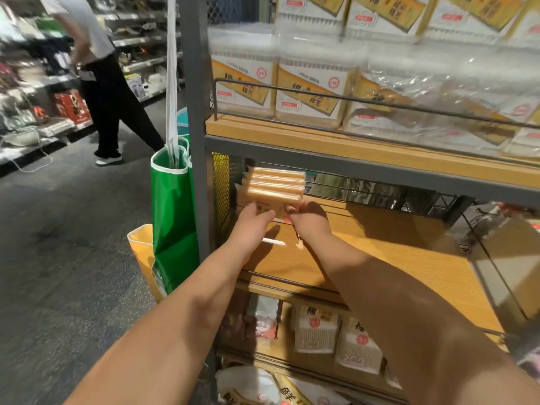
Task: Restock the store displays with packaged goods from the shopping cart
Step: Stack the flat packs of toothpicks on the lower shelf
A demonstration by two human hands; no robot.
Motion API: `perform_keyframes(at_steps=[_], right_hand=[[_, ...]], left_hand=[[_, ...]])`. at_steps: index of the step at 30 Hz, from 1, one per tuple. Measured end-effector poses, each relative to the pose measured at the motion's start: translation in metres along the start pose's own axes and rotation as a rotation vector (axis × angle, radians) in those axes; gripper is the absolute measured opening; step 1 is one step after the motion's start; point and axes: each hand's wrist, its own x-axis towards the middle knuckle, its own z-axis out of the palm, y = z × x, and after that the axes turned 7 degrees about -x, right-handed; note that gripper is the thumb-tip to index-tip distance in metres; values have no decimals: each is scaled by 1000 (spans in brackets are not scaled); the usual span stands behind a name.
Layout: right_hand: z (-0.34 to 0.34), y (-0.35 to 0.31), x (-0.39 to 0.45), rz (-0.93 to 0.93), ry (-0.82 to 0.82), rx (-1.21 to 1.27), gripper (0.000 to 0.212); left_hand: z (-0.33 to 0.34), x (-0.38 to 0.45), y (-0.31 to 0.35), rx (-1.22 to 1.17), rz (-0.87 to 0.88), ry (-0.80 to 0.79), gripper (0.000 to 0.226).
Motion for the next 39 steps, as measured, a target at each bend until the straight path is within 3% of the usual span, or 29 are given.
perform_keyframes(at_steps=[5,9,16,22,27,31,36,39], right_hand=[[-18,9,-18,67,-58,144,52],[-36,19,-46,92,-72,233,73],[-118,81,-134,176,63,459,56],[-228,200,-258,360,348,518,48],[-305,307,-401,568,558,592,7],[-342,393,-512,752,662,598,9],[-362,484,-615,966,665,601,19],[-360,533,-651,1045,640,609,25]], left_hand=[[-3,-16,2,-7,-60,3,67],[5,-40,10,-5,-14,14,60],[85,-99,24,-90,41,-105,47],[232,-175,20,-34,55,-515,34],[367,-309,0,12,54,-944,15],[467,-415,-28,88,-66,-1248,16],[554,-510,-82,234,-253,-1418,15],[575,-532,-105,307,-405,-1395,10]])
